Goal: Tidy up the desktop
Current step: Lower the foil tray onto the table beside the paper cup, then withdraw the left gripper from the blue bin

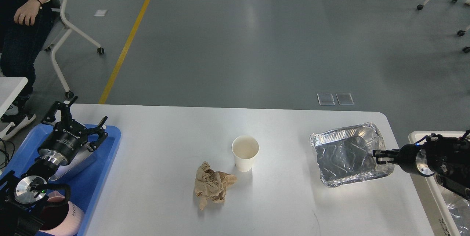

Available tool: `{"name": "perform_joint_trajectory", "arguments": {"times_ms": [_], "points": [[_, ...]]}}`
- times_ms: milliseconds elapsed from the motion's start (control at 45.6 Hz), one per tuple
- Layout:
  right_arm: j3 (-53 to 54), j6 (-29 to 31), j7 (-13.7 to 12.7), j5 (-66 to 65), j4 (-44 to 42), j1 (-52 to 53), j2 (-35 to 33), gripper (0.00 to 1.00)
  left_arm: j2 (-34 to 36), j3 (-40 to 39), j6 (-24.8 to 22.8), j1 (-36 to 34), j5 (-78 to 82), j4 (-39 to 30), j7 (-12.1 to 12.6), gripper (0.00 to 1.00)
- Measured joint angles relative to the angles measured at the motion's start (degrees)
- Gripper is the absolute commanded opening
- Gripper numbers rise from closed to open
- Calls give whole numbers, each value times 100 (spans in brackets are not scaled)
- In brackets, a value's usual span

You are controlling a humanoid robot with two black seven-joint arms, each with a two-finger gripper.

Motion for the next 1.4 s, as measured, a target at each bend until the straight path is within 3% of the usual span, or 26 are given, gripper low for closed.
{"name": "perform_joint_trajectory", "arguments": {"times_ms": [439,856,1207,1316,1404], "points": [[-190,1358,31,64,589,584,-69,0,23,-8,17,5,388,-3,-7,97],[-141,1507,-544,415,689,825,413,0,57,1,162,21,404,1,1,97],[-151,1503,-623,455,666,944,669,0,56,-4,164,16,586,1,-20,97],[-151,1506,-623,460,658,959,670,0,39,-21,164,16,551,1,-148,97],[-151,1506,-620,461,651,960,661,0,65,-24,164,16,580,1,-461,97]]}}
